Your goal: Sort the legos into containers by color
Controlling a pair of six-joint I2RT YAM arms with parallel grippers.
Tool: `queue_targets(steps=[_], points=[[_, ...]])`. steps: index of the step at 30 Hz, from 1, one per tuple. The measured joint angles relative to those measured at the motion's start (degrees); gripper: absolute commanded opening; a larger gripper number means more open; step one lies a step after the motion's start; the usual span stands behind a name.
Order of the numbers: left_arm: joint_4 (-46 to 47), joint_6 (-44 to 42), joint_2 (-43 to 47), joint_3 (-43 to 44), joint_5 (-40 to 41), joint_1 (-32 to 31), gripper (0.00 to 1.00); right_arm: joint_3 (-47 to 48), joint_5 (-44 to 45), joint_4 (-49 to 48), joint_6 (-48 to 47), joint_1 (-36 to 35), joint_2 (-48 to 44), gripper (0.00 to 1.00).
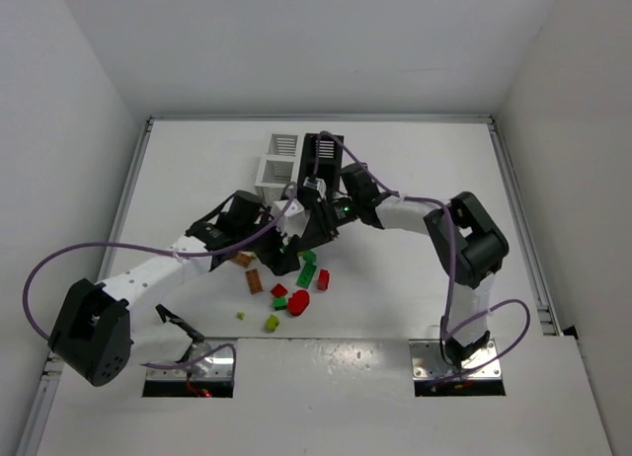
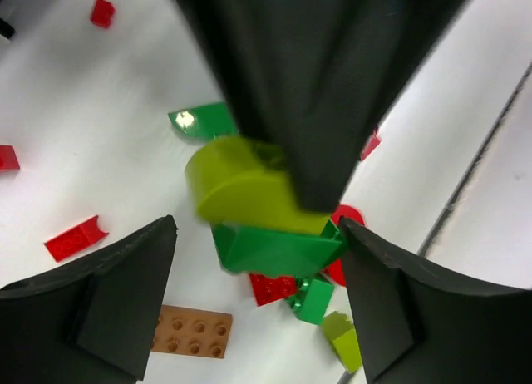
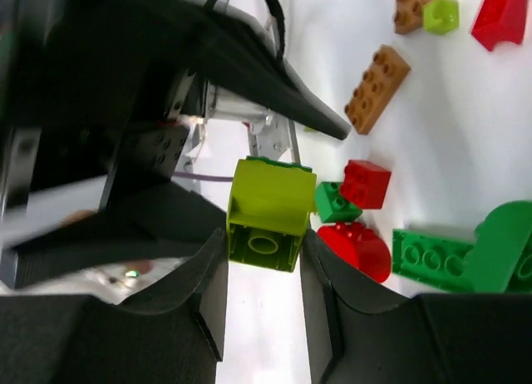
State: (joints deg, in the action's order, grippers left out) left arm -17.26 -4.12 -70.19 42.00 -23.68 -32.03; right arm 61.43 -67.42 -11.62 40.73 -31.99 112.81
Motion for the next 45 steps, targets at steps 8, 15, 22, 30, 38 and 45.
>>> queue_targets(steps=[8,15,22,30,38,45], points=[[-1.4,7.7,0.3,6.5,-13.4,12.5,0.90,4.2,2.3,15.8,-19.9,3.3,-12.3,0.00],[3.7,15.8,-6.1,9.3,-33.9,14.9,0.85,3.6,1.4,17.3,-24.3,2.9,-13.9,0.00],[3.3,15.5,-7.2,9.1,-36.6,15.9,0.88,1.7,7.3,21.4,-29.2,3.1,-13.9,0.00],[-5.7,3.5,-4.7,8.7,-20.7,17.1,0.90,-6.4,21.6,30.2,-38.9,4.9,-20.3,0.00],[-7.8,-0.3,-3.9,7.4,-10.8,17.0,0.96,-6.4,27.1,31.9,-40.7,7.2,-21.6,0.00],[-10.7,-3.8,-3.7,6.7,2.6,17.0,0.93,-5.6,29.2,33.1,-40.9,8.1,-21.7,0.00]])
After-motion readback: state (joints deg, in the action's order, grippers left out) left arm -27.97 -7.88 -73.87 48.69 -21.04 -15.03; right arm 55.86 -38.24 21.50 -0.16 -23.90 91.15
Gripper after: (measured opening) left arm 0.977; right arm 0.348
